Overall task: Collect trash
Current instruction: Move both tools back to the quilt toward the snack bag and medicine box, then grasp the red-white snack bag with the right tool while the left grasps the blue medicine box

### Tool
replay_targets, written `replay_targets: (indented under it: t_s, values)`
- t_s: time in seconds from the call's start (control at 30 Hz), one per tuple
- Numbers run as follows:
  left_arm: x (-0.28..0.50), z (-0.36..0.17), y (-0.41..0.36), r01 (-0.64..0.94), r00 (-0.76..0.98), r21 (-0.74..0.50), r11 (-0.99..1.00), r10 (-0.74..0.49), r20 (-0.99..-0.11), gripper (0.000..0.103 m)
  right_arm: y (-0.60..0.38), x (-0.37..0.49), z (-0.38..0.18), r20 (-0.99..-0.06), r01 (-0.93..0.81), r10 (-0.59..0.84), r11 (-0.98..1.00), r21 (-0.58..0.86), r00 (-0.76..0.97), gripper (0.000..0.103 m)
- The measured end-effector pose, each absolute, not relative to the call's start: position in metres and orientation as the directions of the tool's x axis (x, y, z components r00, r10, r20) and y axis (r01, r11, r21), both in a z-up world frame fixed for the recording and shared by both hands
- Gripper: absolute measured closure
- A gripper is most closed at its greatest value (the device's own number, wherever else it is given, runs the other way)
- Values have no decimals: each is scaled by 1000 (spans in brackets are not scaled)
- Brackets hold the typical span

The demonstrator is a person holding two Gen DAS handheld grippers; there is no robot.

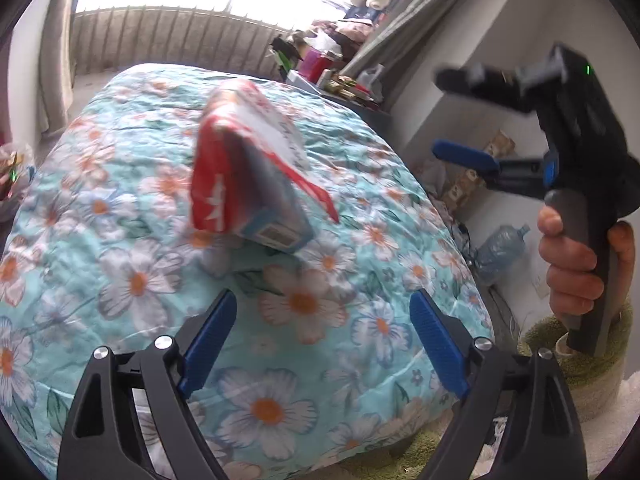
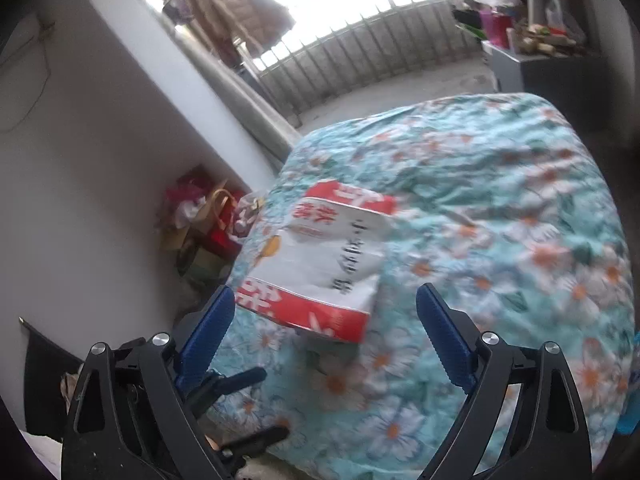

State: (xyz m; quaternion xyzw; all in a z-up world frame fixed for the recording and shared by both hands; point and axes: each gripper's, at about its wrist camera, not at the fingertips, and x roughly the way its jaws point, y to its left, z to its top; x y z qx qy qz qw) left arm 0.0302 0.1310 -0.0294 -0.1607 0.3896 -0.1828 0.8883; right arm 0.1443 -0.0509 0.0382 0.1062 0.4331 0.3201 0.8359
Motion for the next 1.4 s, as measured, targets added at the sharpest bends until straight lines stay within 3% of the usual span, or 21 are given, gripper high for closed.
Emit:
replay_targets:
  t_s: [0.23, 0.33, 0.4, 0.47, 0.67, 0.9, 1.13, 1.23, 1.33, 1.4]
  values:
    - [21, -38, 175, 99, 662, -441, 892, -390, -640, 17, 50, 133, 23, -741, -581, 482, 799, 153, 468, 14]
    - [18, -45, 192, 46, 668, -452, 891, -364, -650, 17, 71, 129, 3, -770, -595, 397, 803, 27, 500, 18]
    - [16, -47, 202, 22, 672, -459, 888, -353, -651, 17, 84, 127, -9, -780, -588, 311, 804, -90, 544, 30]
    - [13, -49, 212, 0, 678, -461, 887, -339, -652, 17, 85, 128, -14, -785, -575, 277, 809, -122, 555, 54]
    - [11, -50, 219, -11, 688, -464, 886, -330, -647, 17, 50, 136, 15, -730, -543, 420, 836, 80, 539, 81]
    - [24, -32, 201, 55, 698, -455, 889, -360, -619, 17, -39, 149, 59, -500, -509, 738, 675, 534, 454, 84]
    - [42, 3, 173, 182, 729, -464, 867, -435, -529, 17, -147, 139, 32, -328, -321, 859, 462, 827, 393, 85]
    - [55, 17, 147, 275, 717, -472, 838, -506, -479, 27, -182, 124, -4, -344, -181, 857, 435, 882, 384, 85]
    - [68, 23, 110, 375, 666, -462, 803, -581, -469, 40, -207, 107, -36, -416, -51, 819, 472, 880, 396, 85]
    - [74, 20, 83, 430, 633, -437, 790, -609, -478, 51, -220, 97, -53, -415, 13, 814, 449, 894, 407, 85]
